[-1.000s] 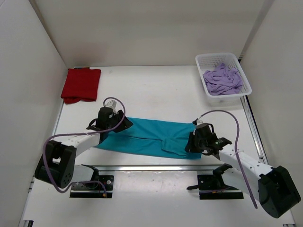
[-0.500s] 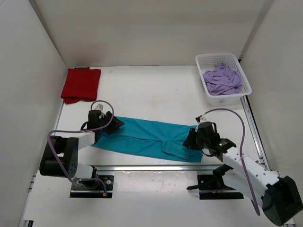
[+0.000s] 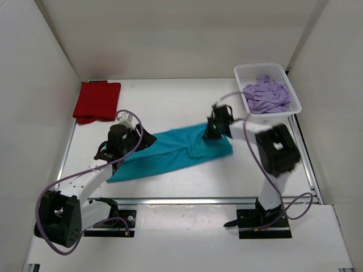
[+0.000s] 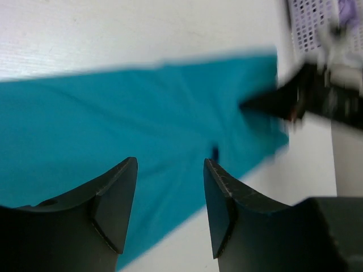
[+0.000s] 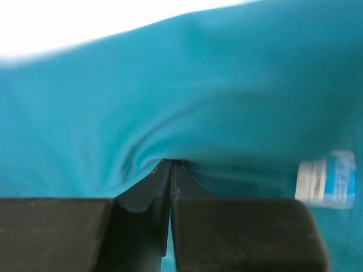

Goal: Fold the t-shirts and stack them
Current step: Rotate the tshirt 90 degrees

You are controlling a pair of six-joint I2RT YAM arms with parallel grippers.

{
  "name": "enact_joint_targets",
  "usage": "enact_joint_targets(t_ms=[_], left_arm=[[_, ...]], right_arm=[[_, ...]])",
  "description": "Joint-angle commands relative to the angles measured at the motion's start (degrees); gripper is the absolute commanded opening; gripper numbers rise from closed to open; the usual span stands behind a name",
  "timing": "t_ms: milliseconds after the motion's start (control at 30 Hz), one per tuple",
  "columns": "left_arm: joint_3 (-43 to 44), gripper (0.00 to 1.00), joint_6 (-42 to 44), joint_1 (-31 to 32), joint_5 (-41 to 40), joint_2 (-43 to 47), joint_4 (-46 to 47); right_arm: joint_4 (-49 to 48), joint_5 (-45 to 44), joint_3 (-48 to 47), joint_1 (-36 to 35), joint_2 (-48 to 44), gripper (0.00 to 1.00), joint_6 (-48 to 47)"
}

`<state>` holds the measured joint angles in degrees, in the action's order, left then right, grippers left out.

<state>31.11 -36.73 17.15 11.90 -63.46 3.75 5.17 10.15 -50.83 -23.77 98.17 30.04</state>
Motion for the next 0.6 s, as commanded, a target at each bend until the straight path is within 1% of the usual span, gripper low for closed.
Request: enact_joint_targets(t_ms=[0,33,67,100,133,167,200,233,267,300,333,367,400,433,467,500,533,567], left_arm=[[-1.84,0.61,2.53,-0.63,2.51,1.58,-3.75],[-1.67,0.61,2.8,-0.71,2.16,2.11,-5.66],[-1.93,0.63,3.33,-0.89,1.99,2.64,-6.9],[-2.02,0.63,3.68,-1.5,1.99,3.08,-7.17],[-2.37,0.63,3.68,-2.29,3.12,3.34,-7.52],[-2.29,0.63,3.25,-2.82,3.48,3.95,-7.61],[-2.11,0.63,2.9,-2.73,3.48,3.87,-7.7],[-2.02,0.63,3.15,-2.56,3.39,4.13,-7.88],[-1.85,0.64,2.81,-2.12,3.13,3.96,-7.79],[-1.5,0.64,2.63,-1.6,3.22,3.52,-7.7],[-1.58,0.64,2.54,-1.68,3.13,3.43,-7.7],[-1.58,0.64,2.11,-0.55,2.52,3.35,-7.27],[-2.02,0.64,1.67,-0.19,2.25,3.61,-6.92],[-2.63,0.64,1.05,-0.27,2.42,3.7,-6.39],[-2.9,0.64,0.96,-0.45,2.77,3.96,-6.12],[-2.99,0.64,0.87,-1.06,2.95,4.83,-6.56],[-3.42,0.64,0.78,-1.5,2.95,5.8,-6.47],[-3.6,0.64,1.22,-2.55,2.6,6.24,-7.0]], right_arm=[[2.61,0.64,-24.95,3.03,21.62,0.0,-4.37],[8.48,2.92,-41.2,3.55,31.11,0.0,-5.42],[17.85,2.59,-61.38,3.64,36.16,0.0,-7.09],[23.17,2.59,-73.24,3.38,47.0,0.0,-7.71],[32.96,3.64,-100.59,3.03,58.6,0.0,-9.11],[27.15,8.08,-102.7,4.16,58.54,0.0,-8.34],[15.34,10.65,-84.7,5.21,47.84,0.04,-3.9],[11.74,10.68,-78.96,5.31,38.42,0.09,-3.16],[9.7,9.37,-73.16,5.05,32.84,0.19,-3.93],[10.73,8.49,-72.75,3.66,31.05,0.24,-6.81],[14.05,6.65,-73.53,3.03,27.81,0.38,-8.58],[18.34,4.46,-74.49,1.37,25.17,0.44,-11.64],[21.26,1.48,-73.63,-0.38,23.84,0.47,-14.28],[21.89,-0.55,-70.06,-2.05,19.3,0.52,-15.18],[21.55,-0.75,-66.72,-3.2,17.42,0.52,-15.62],[18.85,-0.92,-59.02,-4.43,15.4,0.52,-15.02],[16.3,-1.45,-48.51,-6.88,10.95,0.52,-14.06],[11.23,-1.63,-43.35,-7.51,6.73,0.52,-13.35]])
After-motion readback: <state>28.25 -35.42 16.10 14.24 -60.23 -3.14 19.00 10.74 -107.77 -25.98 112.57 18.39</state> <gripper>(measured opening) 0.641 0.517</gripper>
